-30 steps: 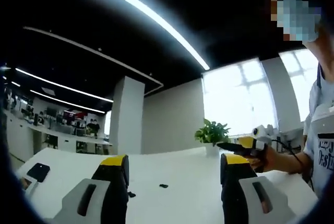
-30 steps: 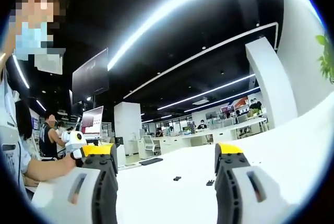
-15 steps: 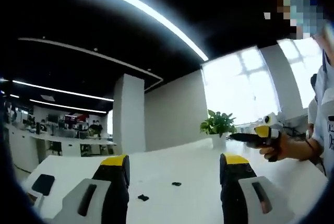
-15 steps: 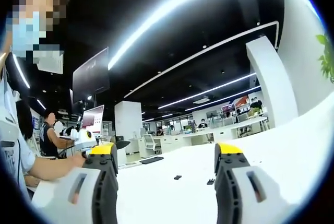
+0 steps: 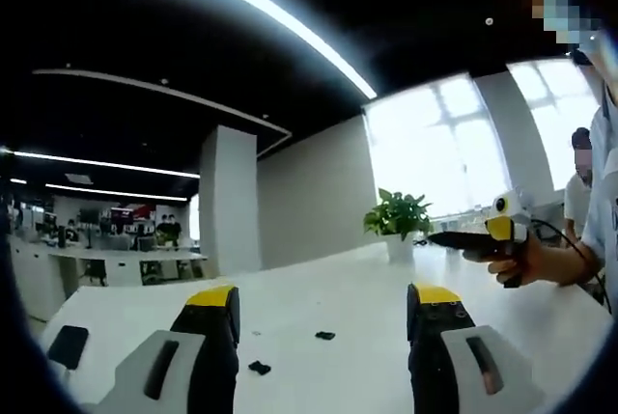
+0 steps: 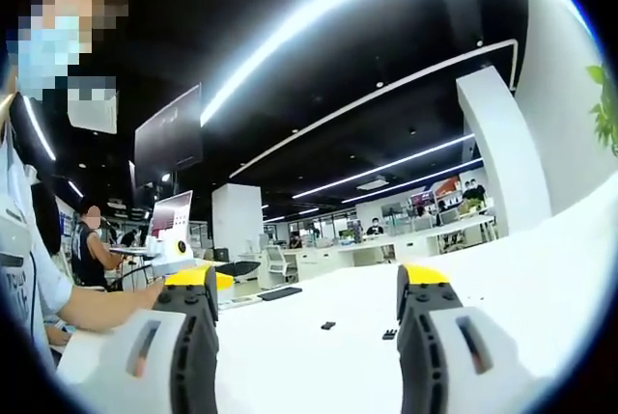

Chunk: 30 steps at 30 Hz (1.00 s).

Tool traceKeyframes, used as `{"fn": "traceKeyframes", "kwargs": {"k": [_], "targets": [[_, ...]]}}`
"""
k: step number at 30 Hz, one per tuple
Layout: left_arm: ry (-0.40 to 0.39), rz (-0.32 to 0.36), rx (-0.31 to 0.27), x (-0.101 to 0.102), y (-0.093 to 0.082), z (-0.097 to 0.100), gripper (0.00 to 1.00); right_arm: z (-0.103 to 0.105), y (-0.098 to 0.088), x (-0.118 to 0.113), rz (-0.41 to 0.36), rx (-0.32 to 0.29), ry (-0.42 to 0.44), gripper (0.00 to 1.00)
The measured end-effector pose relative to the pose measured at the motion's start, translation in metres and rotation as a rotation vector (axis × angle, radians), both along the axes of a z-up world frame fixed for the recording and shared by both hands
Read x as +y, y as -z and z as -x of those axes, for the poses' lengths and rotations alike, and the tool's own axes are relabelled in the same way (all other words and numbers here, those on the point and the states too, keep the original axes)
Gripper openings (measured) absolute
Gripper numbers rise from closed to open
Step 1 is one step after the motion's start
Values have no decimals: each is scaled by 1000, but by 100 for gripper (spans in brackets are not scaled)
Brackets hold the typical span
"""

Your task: Snap the two parts of the plastic buckle together until the buckle closes and remains connected.

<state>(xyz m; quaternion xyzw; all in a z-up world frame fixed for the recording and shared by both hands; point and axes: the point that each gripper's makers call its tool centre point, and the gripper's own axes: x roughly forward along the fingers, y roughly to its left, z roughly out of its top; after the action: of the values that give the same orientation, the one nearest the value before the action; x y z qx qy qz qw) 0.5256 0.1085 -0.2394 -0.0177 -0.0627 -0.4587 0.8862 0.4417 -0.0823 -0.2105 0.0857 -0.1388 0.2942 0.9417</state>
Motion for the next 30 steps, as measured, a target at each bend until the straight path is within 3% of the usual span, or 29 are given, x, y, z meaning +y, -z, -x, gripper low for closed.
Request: {"fn": "traceKeyframes", "kwargs": {"k": [8, 20, 26, 30], "targets": [[0, -25, 20, -11, 2, -14, 71, 0, 0, 0, 4, -2, -1, 77], [-14, -44, -33, -11, -20, -32, 71, 1, -1, 1, 9, -7, -4, 77], [7, -20, 33, -11, -22, -46, 72, 0, 1, 2, 12, -1, -7, 77], [3, -26, 34, -14, -27, -55, 72, -1, 2, 3, 18, -1, -6, 77]]}}
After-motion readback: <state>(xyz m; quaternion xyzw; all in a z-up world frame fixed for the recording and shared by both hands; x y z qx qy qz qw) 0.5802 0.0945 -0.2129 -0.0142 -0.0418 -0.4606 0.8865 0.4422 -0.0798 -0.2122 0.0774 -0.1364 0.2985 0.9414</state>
